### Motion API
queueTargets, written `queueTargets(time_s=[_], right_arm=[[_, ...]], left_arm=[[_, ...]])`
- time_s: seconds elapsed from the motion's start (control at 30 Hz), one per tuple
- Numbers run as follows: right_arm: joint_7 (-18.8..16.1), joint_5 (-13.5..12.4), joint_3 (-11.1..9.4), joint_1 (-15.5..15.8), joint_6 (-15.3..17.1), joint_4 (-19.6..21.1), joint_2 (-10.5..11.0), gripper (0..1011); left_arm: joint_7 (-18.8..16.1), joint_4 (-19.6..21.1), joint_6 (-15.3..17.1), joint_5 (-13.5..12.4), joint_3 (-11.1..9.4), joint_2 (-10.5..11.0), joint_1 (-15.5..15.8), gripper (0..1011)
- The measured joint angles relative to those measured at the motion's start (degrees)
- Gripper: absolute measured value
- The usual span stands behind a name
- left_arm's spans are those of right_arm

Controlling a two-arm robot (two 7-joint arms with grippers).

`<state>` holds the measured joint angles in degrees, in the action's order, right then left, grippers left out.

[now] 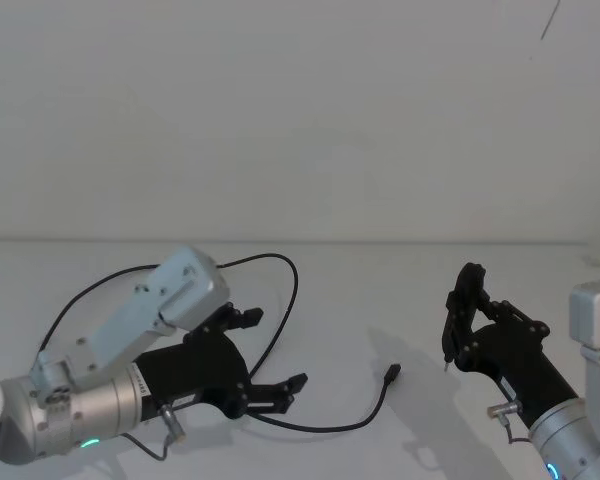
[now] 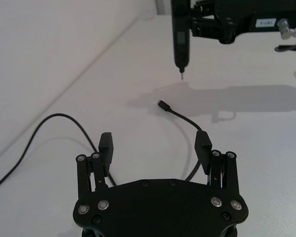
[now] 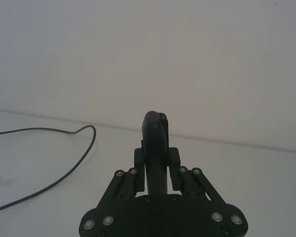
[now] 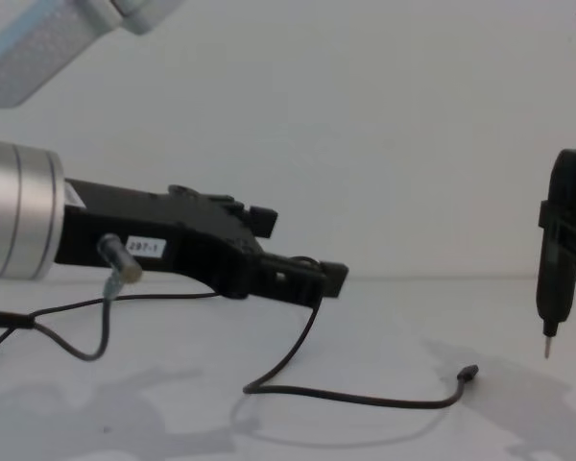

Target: Pick up the data cable with the one hand.

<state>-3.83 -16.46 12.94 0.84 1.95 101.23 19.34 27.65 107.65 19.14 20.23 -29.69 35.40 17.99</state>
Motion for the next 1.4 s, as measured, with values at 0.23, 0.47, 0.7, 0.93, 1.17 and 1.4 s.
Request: queueTargets(time_s=[0.23, 0.47, 0.7, 0.93, 1.17, 1.4], right_arm=[[0.0, 0.0, 0.0, 0.0, 0.0, 0.0, 0.0, 283], [0.0, 0.0, 0.0, 0.0, 0.0, 0.0, 0.0, 283], [0.0, 0.0, 0.0, 0.0, 0.0, 0.0, 0.0, 283], [0.0, 0.0, 0.0, 0.0, 0.0, 0.0, 0.0, 283], [0.0, 0.0, 0.0, 0.0, 0.0, 0.0, 0.0, 283], [0.0, 0.0, 0.0, 0.0, 0.0, 0.0, 0.0, 283]], left_arm=[[1.75, -1.64, 1.41, -1.88, -2.67, -0.58, 2.16, 1000], [3.11, -3.66, 2.18, -3.68, -4.99, -1.4, 4.02, 1001], [4.14, -5.57, 2.76, -5.03, -6.68, -2.52, 5.39, 1001], [4.95, -7.26, 3.29, -6.11, -7.96, -3.74, 6.48, 1001], [5.59, -9.04, 3.8, -7.28, -9.18, -4.9, 7.38, 1001], [5.62, -10.68, 4.56, -8.38, -9.91, -5.98, 7.97, 1001]])
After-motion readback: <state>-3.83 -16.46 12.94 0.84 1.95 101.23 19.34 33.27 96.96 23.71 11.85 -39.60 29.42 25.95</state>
